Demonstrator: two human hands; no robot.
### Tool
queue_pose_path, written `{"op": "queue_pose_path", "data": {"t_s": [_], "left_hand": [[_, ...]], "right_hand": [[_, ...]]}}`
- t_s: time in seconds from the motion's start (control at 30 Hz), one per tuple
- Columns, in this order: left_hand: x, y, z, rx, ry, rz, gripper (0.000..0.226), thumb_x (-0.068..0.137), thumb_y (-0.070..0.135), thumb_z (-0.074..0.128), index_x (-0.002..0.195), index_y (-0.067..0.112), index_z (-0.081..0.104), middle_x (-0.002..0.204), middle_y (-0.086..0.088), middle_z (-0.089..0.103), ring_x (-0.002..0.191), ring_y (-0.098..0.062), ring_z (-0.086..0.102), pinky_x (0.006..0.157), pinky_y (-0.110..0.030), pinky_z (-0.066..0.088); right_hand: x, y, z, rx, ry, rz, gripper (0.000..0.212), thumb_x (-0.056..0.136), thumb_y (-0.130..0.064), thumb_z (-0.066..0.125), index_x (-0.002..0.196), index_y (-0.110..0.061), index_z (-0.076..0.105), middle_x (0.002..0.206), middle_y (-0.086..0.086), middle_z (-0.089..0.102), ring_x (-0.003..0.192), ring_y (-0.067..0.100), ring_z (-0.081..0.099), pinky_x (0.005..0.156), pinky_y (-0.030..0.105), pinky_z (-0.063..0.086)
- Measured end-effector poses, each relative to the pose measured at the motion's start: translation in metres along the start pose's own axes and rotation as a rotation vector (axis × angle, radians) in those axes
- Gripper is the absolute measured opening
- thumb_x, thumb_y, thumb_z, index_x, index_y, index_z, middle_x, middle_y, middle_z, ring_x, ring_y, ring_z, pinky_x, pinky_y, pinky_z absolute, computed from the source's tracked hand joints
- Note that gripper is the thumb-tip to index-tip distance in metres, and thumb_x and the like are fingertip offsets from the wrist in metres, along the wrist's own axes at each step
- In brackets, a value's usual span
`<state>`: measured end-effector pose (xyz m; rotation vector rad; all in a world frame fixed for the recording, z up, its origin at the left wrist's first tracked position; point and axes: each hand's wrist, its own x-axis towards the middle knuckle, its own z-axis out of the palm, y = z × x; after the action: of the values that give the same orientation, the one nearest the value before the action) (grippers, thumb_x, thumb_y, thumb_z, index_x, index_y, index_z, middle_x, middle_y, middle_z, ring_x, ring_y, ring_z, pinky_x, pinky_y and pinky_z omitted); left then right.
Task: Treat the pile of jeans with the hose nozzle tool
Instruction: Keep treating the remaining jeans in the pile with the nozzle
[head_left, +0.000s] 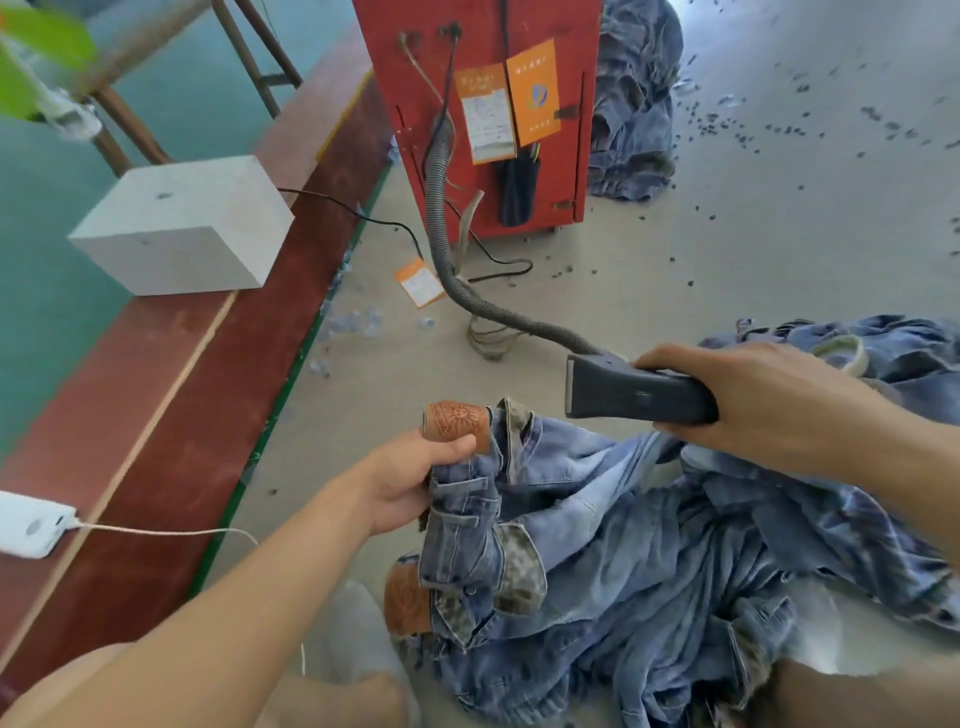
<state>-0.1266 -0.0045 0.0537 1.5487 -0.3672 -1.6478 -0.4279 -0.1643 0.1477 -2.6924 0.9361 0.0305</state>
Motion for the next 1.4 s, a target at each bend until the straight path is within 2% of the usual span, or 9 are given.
{"op": "queue_pose_path", "data": {"t_s": [0.13, 0.33, 0.5, 0.57, 0.67, 0.77, 1.1, 1.27, 1.4], "left_hand": [[-0.001, 0.002, -0.01, -0.071, -0.093, 0.025, 0.031, 0.08, -0.003, 0.068, 0.111, -0.001, 0.072, 0.11, -0.021, 0.074, 0.094, -0.032, 0.074, 0.081, -0.039, 0.062], [0.001, -0.015, 0.007, -0.159, -0.297, -0.266, 0.089, 0.094, 0.082, 0.035, 0.132, 0.01, 0.07, 0.132, -0.022, 0.067, 0.123, -0.039, 0.065, 0.106, -0.05, 0.051], [0.007, -0.021, 0.017, 0.068, -0.024, -0.16, 0.021, 0.103, 0.019, 0.056, 0.112, 0.005, 0.07, 0.102, -0.018, 0.074, 0.086, -0.029, 0.071, 0.089, -0.042, 0.055], [0.007, -0.022, 0.017, -0.028, -0.054, -0.104, 0.028, 0.097, 0.002, 0.056, 0.123, -0.002, 0.067, 0.111, -0.025, 0.07, 0.094, -0.035, 0.068, 0.09, -0.046, 0.055], [0.002, -0.021, 0.021, -0.318, -0.161, -0.064, 0.056, 0.089, 0.034, 0.065, 0.133, -0.001, 0.066, 0.13, -0.027, 0.064, 0.112, -0.041, 0.065, 0.103, -0.05, 0.048], [0.003, -0.032, 0.036, -0.464, -0.184, -0.276, 0.105, 0.088, 0.088, 0.035, 0.137, 0.0, 0.064, 0.143, -0.03, 0.056, 0.131, -0.045, 0.057, 0.118, -0.056, 0.038], [0.013, -0.034, 0.062, -0.25, -0.024, -0.179, 0.038, 0.092, 0.012, 0.065, 0.122, -0.01, 0.066, 0.122, -0.028, 0.069, 0.11, -0.044, 0.07, 0.102, -0.06, 0.052], [0.018, -0.009, 0.048, -0.709, 0.017, 0.006, 0.096, 0.092, 0.079, 0.035, 0.119, -0.006, 0.072, 0.13, -0.033, 0.064, 0.115, -0.051, 0.066, 0.093, -0.056, 0.054], [0.015, -0.01, 0.061, -0.515, -0.069, -0.201, 0.085, 0.1, 0.069, 0.034, 0.13, -0.003, 0.068, 0.133, -0.032, 0.063, 0.119, -0.051, 0.063, 0.105, -0.058, 0.046]], "right_hand": [[0.005, -0.002, 0.007, 0.048, 0.089, 0.054, 0.041, 0.088, -0.059, 0.057, 0.126, -0.057, 0.043, 0.08, -0.02, 0.064, 0.068, 0.005, 0.061, 0.062, 0.038, 0.055], [0.024, 0.0, 0.009, 0.061, 0.031, 0.139, 0.052, 0.087, -0.055, 0.058, 0.124, -0.038, 0.026, 0.075, -0.008, 0.068, 0.059, 0.015, 0.062, 0.059, 0.042, 0.055], [0.028, -0.004, 0.02, 0.02, 0.044, 0.018, 0.041, 0.09, -0.049, 0.064, 0.097, -0.03, 0.027, 0.064, -0.01, 0.052, 0.053, 0.012, 0.054, 0.05, 0.036, 0.049], [0.029, -0.008, 0.023, 0.018, 0.099, -0.06, 0.035, 0.09, -0.054, 0.061, 0.097, -0.034, 0.033, 0.065, -0.015, 0.045, 0.056, 0.007, 0.049, 0.05, 0.032, 0.042], [0.031, -0.014, 0.025, 0.013, 0.176, -0.15, 0.037, 0.092, -0.061, 0.053, 0.109, -0.029, 0.05, 0.075, -0.011, 0.056, 0.063, 0.021, 0.056, 0.058, 0.039, 0.047], [0.031, -0.02, 0.026, -0.017, 0.198, -0.145, 0.057, 0.092, -0.075, 0.038, 0.126, -0.032, 0.052, 0.092, -0.008, 0.067, 0.074, 0.023, 0.063, 0.064, 0.043, 0.055], [0.036, -0.024, 0.024, -0.01, 0.226, -0.063, 0.06, 0.093, -0.077, 0.036, 0.119, -0.024, 0.046, 0.074, -0.008, 0.058, 0.06, 0.023, 0.059, 0.059, 0.044, 0.055], [0.04, -0.028, 0.017, 0.137, 0.271, 0.018, 0.055, 0.091, -0.075, 0.048, 0.116, -0.025, 0.047, 0.081, -0.007, 0.065, 0.065, 0.021, 0.063, 0.062, 0.042, 0.056], [0.047, -0.019, 0.005, 0.326, 0.396, 0.102, 0.054, 0.091, -0.055, 0.072, 0.123, -0.033, 0.035, 0.096, -0.011, 0.061, 0.068, 0.015, 0.059, 0.056, 0.018, 0.041]]}}
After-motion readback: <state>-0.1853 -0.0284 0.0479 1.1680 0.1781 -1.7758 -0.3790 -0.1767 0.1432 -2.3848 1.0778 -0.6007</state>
